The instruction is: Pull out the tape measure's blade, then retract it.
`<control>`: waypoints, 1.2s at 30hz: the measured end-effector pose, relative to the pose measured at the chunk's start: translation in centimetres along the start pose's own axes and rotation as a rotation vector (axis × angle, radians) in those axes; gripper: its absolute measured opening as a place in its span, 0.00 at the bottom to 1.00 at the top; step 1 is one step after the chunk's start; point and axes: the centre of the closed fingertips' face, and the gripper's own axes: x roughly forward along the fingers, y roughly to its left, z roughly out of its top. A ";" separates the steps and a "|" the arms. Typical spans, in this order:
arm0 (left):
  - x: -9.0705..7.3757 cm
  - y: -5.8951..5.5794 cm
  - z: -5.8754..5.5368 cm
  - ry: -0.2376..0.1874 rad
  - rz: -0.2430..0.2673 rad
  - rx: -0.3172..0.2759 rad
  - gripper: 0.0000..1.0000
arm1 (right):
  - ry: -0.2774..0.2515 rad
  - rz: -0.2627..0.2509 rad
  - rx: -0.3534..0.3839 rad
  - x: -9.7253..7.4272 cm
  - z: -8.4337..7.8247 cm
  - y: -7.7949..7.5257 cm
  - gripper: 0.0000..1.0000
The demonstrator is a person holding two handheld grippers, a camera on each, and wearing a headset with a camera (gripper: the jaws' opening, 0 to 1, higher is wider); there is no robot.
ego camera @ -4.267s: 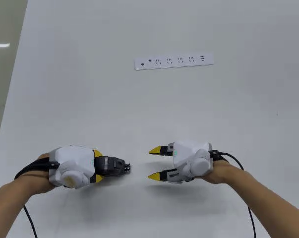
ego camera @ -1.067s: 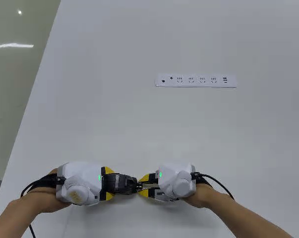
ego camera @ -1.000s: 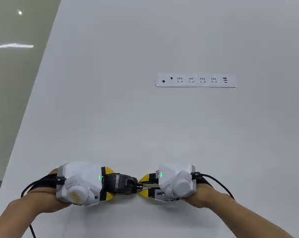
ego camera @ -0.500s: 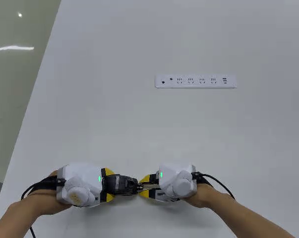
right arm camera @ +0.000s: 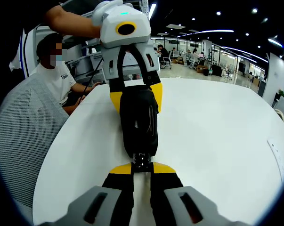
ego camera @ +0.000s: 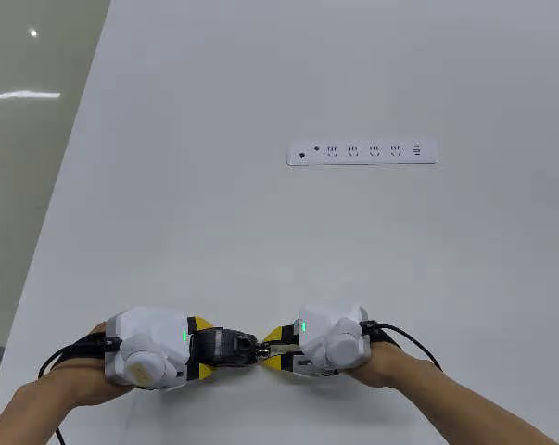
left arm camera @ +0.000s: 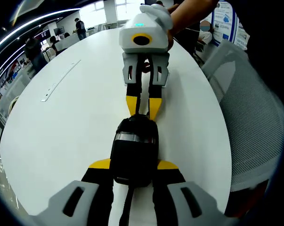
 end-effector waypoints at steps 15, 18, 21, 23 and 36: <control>0.0 0.0 0.1 0.000 0.002 0.005 0.27 | 0.006 -0.002 -0.006 -0.7 -0.4 0.0 0.10; 0.0 0.0 0.1 -0.001 0.002 0.004 0.27 | 0.007 -0.003 -0.003 -0.9 -0.5 0.0 0.10; -0.1 0.0 0.1 -0.001 0.001 0.004 0.27 | 0.008 -0.002 0.002 -0.9 -0.5 0.0 0.10; -0.1 0.0 0.1 -0.002 0.000 0.004 0.27 | 0.008 -0.003 0.004 -1.0 -0.5 0.0 0.10; -0.1 -0.1 0.0 -0.004 -0.001 0.002 0.27 | 0.007 -0.004 0.005 -1.4 -0.7 -0.1 0.10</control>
